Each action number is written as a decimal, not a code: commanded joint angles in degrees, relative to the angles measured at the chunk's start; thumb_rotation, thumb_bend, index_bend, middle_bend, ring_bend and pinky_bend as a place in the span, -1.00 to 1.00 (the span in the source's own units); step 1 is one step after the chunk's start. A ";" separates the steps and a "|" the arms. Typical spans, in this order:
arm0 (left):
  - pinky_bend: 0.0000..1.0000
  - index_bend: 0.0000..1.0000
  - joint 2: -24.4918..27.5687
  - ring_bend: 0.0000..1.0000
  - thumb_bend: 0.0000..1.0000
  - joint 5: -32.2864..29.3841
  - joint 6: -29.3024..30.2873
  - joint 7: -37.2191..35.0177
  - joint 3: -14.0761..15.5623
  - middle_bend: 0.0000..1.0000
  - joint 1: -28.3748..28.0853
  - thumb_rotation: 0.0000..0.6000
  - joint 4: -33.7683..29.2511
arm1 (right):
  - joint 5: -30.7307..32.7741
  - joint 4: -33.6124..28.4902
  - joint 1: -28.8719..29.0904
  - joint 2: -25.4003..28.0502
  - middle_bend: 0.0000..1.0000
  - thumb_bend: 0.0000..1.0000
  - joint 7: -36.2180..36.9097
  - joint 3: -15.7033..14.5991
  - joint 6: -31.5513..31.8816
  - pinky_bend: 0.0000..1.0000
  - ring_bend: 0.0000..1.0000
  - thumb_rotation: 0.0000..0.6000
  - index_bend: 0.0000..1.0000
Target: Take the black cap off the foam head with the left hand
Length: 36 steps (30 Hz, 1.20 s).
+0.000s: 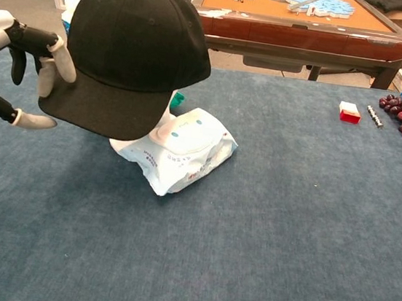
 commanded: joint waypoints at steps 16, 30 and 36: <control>0.18 -0.12 -4.82 0.00 -1.00 3.33 8.25 -6.75 -0.37 0.33 -0.27 1.00 7.33 | 0.00 0.15 0.00 0.07 -0.24 -0.57 0.44 0.11 -0.19 -0.17 -0.39 1.00 -0.36; 0.18 -0.16 -5.26 0.01 -0.46 3.40 9.07 -7.41 0.29 0.35 -0.48 1.00 8.87 | 0.03 0.17 -0.01 0.08 -0.24 -0.57 0.47 0.18 -0.23 -0.17 -0.39 1.00 -0.36; 0.19 -0.14 -5.29 0.01 -0.28 3.49 9.38 -7.21 0.50 0.35 -0.55 1.00 9.00 | 0.02 0.18 -0.02 0.07 -0.24 -0.57 0.50 0.17 -0.27 -0.17 -0.39 1.00 -0.36</control>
